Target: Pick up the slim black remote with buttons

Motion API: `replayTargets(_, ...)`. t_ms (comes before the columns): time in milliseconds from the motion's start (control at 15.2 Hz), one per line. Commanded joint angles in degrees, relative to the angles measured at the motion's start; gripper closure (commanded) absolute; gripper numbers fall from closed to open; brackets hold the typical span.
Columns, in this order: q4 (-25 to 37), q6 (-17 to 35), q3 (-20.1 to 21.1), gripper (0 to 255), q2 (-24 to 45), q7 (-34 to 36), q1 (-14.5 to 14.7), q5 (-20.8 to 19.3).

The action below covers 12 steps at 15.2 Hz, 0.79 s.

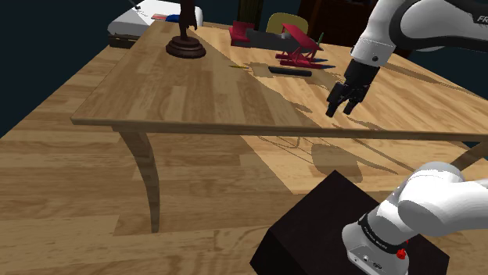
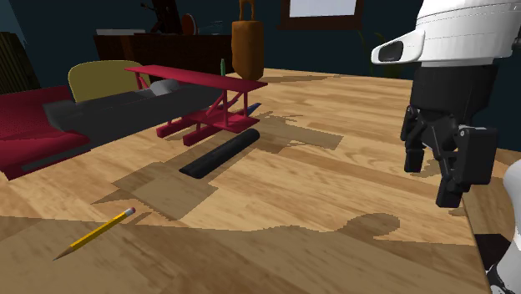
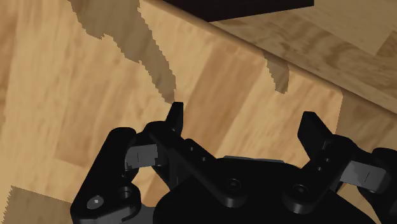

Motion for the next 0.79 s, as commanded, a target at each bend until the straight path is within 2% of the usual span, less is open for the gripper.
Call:
replayTargets(0,0.0,0.0,0.0,0,0.0,0.0,0.0,0.0)
replayTargets(330,7.5,1.9,-5.9,0,9.5,-14.9,2.0,-4.2)
replayTargets(726,19.5,3.0,-11.4,0,22.3,-32.4,4.9,-5.9)
